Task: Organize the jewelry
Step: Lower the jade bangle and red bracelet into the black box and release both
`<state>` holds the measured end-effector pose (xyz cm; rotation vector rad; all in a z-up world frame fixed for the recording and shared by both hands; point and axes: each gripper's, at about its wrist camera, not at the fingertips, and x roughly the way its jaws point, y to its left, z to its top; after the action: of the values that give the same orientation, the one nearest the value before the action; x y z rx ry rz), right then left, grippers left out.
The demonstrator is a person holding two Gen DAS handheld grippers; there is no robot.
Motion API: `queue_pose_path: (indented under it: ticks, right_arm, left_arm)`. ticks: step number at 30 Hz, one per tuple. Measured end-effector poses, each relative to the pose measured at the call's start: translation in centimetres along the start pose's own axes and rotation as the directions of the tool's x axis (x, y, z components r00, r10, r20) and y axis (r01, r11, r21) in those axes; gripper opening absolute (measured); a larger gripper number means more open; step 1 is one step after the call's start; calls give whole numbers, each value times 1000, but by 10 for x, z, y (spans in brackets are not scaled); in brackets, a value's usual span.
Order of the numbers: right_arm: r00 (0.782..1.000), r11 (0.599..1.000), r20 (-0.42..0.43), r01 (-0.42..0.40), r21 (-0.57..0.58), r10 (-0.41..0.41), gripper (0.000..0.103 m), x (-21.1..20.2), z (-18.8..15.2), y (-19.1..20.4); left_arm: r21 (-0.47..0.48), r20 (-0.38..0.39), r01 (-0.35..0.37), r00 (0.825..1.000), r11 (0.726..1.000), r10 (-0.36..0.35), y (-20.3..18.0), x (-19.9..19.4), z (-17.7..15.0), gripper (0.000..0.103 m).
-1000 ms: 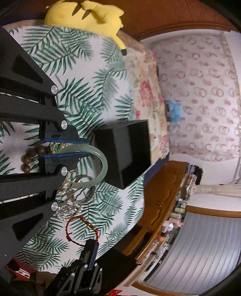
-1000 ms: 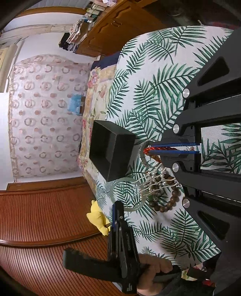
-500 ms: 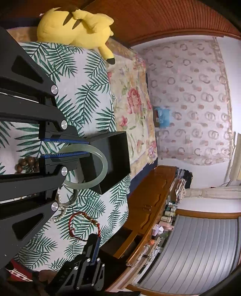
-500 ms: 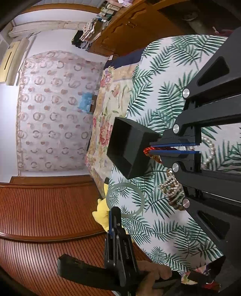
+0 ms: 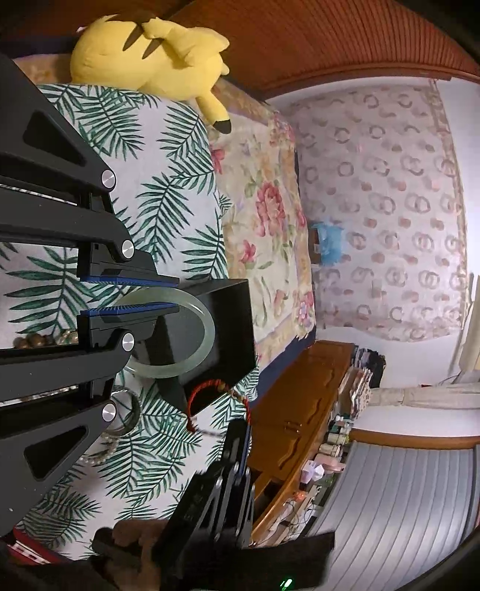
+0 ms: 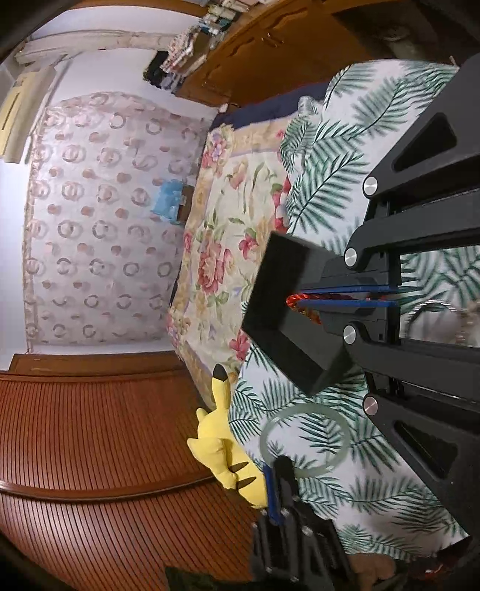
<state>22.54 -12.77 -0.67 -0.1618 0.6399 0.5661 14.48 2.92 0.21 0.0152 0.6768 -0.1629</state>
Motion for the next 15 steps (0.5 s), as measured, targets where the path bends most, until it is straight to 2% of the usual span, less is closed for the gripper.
queue_pose_path:
  ticks: [4, 9, 13, 15]
  right_arm:
    - [997, 996, -4, -73, 43, 73, 4, 25, 12, -10]
    - [996, 996, -40, -75, 47, 77, 5, 44, 14, -18]
    - [994, 993, -34, -104, 59, 106, 15, 41, 13, -24]
    - [993, 992, -32, -115, 60, 117, 16, 39, 13, -25]
  left_arm:
    - [-3, -3, -6, 1000, 1000, 6, 0, 7, 8, 8]
    - [-14, -10, -6, 1000, 1000, 6, -1, 21, 19, 8]
    - [-5, -12, -10, 1000, 1000, 10, -5, 32, 28, 8]
    - [0, -16, -16, 1000, 1000, 16, -7, 37, 30, 8]
